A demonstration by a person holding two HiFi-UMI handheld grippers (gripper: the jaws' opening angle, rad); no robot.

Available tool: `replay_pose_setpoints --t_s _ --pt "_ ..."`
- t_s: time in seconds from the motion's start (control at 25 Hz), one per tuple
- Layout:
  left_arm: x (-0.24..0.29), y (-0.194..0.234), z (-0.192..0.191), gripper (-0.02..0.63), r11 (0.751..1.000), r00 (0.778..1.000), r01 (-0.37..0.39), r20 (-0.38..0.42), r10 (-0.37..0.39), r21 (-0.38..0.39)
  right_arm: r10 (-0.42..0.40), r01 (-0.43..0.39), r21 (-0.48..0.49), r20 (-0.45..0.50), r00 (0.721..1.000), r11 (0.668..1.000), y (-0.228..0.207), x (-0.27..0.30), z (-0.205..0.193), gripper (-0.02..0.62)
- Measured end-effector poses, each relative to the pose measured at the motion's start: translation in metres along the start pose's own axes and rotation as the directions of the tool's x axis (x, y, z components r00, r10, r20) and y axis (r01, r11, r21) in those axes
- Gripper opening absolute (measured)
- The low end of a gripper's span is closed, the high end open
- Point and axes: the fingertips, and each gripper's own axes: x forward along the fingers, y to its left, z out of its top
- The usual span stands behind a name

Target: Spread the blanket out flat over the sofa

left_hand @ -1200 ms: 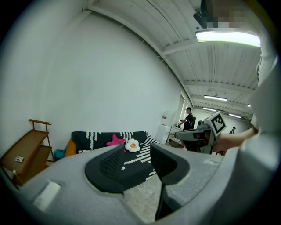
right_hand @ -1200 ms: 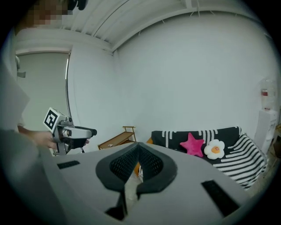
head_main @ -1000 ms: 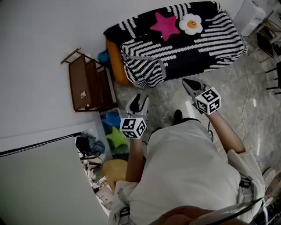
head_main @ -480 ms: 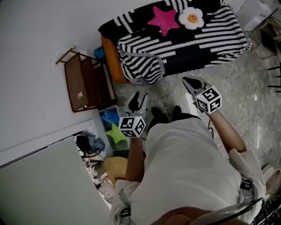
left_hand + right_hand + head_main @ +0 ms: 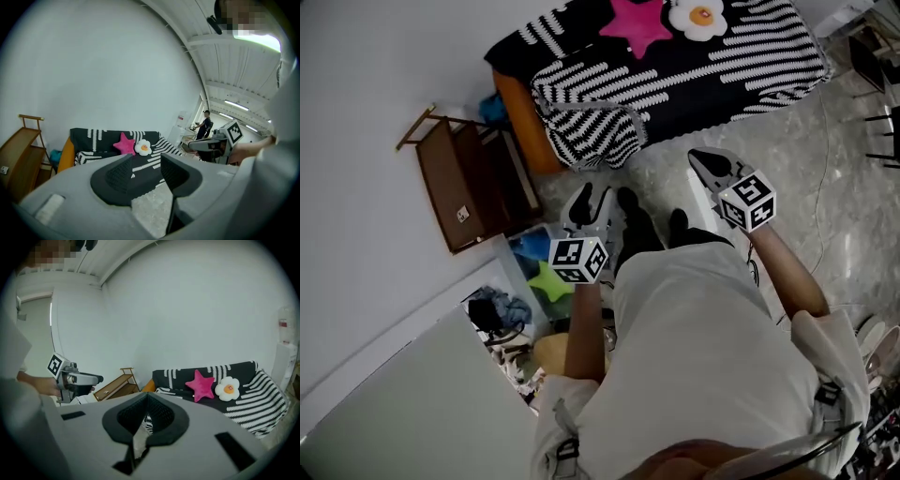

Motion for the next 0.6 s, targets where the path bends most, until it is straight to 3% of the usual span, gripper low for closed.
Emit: replay_pose_setpoints --t_s 0.28,0.6 --pt "0.046 0.071 -0.006 0.183 0.997 0.994 0.073 -0.088 -0.071 0.014 -0.050 0.051 0.023 -0.071 0.996 0.998 -0.007 0.073 -0.003 0.002" --pt "0.089 0.138 -0.037 0.183 0.989 0.970 0.144 -0.201 -0.135 0.034 -0.121 0.135 0.086 -0.144 0.982 0.987 -0.008 0.132 -0.026 0.002"
